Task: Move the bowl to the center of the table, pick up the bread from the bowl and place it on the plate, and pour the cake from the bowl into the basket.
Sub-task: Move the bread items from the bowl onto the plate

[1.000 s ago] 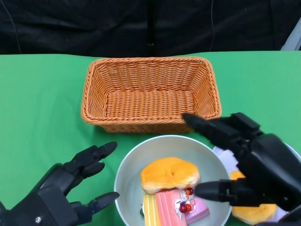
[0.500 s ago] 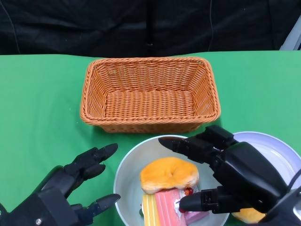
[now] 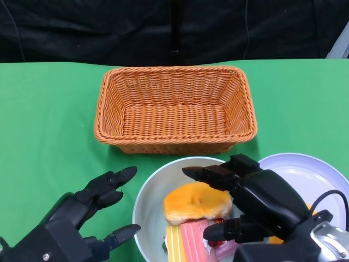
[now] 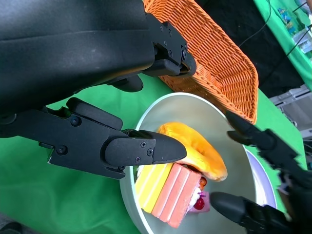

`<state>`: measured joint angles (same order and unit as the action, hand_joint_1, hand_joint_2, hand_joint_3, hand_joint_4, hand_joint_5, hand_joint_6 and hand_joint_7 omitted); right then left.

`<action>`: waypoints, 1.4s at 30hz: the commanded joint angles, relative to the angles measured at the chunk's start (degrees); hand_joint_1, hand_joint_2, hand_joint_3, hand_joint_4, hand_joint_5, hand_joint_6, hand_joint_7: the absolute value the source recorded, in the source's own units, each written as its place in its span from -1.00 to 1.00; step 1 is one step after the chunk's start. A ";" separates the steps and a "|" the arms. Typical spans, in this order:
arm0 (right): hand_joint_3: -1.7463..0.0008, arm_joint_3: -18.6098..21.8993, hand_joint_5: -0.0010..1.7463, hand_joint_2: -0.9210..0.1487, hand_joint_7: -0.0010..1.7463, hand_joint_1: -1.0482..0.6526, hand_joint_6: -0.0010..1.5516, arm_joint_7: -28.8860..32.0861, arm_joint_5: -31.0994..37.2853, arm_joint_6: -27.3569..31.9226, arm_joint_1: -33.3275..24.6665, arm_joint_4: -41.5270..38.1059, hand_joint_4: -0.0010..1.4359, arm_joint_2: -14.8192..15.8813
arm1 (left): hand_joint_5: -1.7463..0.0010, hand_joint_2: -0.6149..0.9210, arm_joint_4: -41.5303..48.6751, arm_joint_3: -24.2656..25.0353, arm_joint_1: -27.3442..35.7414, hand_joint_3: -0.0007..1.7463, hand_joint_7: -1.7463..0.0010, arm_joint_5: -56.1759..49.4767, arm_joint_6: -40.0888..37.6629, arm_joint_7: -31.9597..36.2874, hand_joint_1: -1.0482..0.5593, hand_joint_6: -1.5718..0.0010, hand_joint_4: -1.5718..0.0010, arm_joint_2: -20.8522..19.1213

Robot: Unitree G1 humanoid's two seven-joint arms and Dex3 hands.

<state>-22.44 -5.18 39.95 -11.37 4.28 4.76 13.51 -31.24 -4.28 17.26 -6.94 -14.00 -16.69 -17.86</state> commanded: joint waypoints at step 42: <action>-0.99 2.86 1.00 0.48 0.92 0.04 0.08 25.70 -7.44 -21.67 2.78 -7.97 0.48 -4.98 | 0.32 1.00 0.99 0.53 0.88 -0.59 0.99 0.44 2.44 0.46 -0.34 0.63 0.87 0.74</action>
<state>-20.93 21.28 34.58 -32.77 8.18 -5.52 8.27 -30.76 -4.10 18.17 -6.65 -12.26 -16.10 -16.58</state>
